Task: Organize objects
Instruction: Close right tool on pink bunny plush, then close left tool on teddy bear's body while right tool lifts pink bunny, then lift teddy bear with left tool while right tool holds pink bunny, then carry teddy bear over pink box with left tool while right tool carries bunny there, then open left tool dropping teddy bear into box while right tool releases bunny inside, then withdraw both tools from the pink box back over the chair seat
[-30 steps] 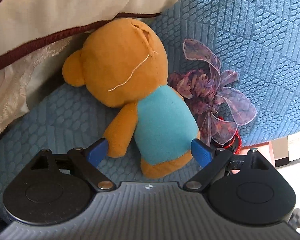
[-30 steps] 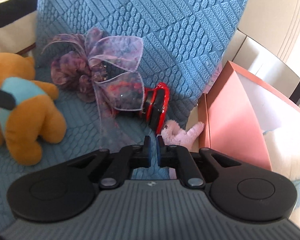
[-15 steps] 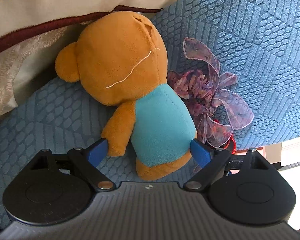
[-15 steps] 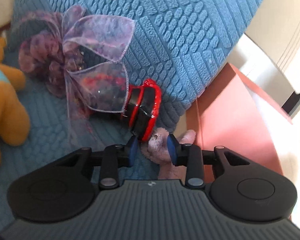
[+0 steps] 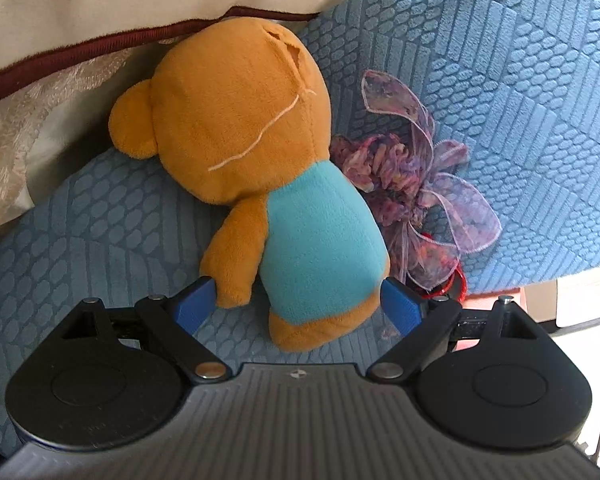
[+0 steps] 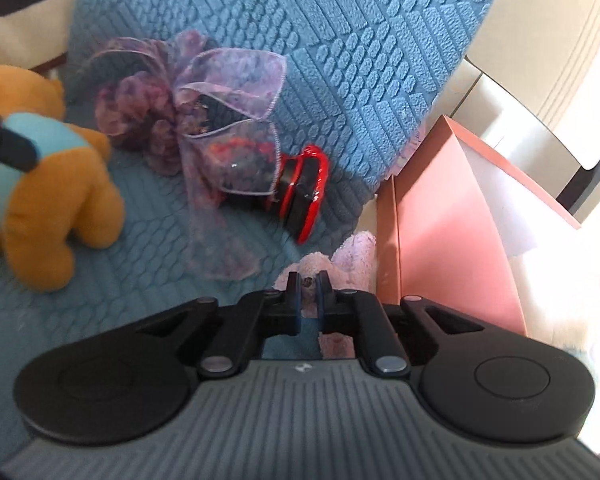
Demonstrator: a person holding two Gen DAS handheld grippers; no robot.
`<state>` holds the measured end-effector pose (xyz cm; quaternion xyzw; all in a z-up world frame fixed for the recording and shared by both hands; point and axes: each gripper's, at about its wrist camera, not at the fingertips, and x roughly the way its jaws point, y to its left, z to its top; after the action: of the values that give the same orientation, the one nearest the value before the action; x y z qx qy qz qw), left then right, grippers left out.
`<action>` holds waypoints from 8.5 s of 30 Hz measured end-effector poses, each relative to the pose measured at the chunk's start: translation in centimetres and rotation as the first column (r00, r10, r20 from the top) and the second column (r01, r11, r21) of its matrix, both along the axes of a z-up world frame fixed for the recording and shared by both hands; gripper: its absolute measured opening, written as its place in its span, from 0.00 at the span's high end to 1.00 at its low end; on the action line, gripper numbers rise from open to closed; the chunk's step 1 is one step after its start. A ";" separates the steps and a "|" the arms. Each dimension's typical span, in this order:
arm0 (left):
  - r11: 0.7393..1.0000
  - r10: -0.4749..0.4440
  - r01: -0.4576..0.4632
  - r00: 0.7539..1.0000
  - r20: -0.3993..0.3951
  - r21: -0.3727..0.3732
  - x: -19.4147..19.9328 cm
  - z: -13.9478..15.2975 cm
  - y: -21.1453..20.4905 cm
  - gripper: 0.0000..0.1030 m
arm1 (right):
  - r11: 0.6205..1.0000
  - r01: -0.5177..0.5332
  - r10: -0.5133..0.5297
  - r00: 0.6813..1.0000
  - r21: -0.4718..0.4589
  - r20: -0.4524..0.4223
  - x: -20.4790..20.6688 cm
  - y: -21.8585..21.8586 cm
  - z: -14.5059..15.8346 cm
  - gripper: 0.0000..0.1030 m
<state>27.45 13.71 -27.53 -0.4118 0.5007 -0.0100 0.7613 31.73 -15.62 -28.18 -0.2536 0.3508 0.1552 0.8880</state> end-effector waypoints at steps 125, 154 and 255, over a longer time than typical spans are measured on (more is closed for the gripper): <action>0.861 -0.337 0.225 0.924 0.181 0.456 -8.9 3.3 -5.8 0.32 | 0.930 0.147 -0.046 0.956 0.336 -0.291 -4.2 -1.8 -1.8 0.48; 0.873 -0.367 0.239 0.896 0.251 0.424 -16.2 14.1 -11.5 0.33 | 0.880 0.100 0.021 0.969 0.465 -0.247 -10.0 -11.8 14.6 0.48; 0.801 -0.551 0.314 0.719 0.423 0.510 -13.5 33.0 -27.1 0.17 | 0.812 0.248 -0.189 0.968 0.528 -0.164 -3.8 -29.0 27.2 0.30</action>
<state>13.94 -13.35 5.47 -0.0930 0.3336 -0.2070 0.9150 27.91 -44.59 -0.98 0.0597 0.3644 0.1585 0.9157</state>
